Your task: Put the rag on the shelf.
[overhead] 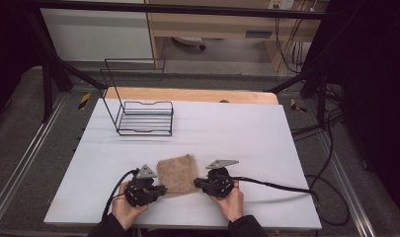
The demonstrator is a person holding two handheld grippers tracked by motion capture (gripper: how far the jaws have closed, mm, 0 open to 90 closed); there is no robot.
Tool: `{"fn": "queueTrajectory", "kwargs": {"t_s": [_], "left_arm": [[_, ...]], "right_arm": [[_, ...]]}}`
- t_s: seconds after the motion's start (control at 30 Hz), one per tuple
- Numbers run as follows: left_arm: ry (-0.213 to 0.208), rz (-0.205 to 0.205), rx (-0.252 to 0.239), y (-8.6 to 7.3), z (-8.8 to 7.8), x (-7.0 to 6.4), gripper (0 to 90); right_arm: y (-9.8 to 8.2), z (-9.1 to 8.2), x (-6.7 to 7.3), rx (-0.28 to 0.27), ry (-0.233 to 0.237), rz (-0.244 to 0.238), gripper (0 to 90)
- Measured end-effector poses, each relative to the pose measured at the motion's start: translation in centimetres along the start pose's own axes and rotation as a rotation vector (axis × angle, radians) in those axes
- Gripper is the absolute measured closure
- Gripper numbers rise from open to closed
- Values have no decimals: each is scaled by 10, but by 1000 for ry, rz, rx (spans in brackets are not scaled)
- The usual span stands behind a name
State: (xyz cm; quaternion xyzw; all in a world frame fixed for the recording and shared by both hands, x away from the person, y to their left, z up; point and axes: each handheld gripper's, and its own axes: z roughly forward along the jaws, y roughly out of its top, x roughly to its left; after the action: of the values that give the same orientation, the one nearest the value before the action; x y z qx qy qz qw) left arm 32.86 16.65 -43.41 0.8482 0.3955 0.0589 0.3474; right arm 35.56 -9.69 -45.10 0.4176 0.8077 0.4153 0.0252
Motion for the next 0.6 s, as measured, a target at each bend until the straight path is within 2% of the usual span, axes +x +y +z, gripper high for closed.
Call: {"fn": "queueTrajectory", "kwargs": {"t_s": [0.07,0.1,0.13,0.2,0.27,0.33,0.43,0.5,0.53,0.57,0.6], "left_arm": [[9,2,-4,0,-5,5,833],[6,1,-1,0,-7,8,833],[9,14,8,-1,-10,14,832],[11,20,11,-2,-12,16,832],[14,40,26,-3,-14,20,832],[11,42,33,-4,-15,23,831],[10,50,43,-6,-15,25,828],[7,48,39,-7,-15,26,824],[6,55,36,-8,-16,26,814],[6,55,36,-8,-16,26,805],[5,52,23,-9,-17,25,793]], "right_arm": [[-1,0,4,-9,29,18,854],[-1,0,4,-9,29,18,854],[-1,3,11,-13,34,14,851],[-2,6,17,-15,27,-1,846],[-2,8,20,-17,25,-2,845],[-4,13,26,-22,26,2,837],[-5,14,26,-25,29,8,824],[-6,14,27,-28,29,9,794],[-5,14,26,-32,12,1,725],[-5,14,26,-32,12,1,725],[-4,12,25,-36,-4,-10,669]]}}
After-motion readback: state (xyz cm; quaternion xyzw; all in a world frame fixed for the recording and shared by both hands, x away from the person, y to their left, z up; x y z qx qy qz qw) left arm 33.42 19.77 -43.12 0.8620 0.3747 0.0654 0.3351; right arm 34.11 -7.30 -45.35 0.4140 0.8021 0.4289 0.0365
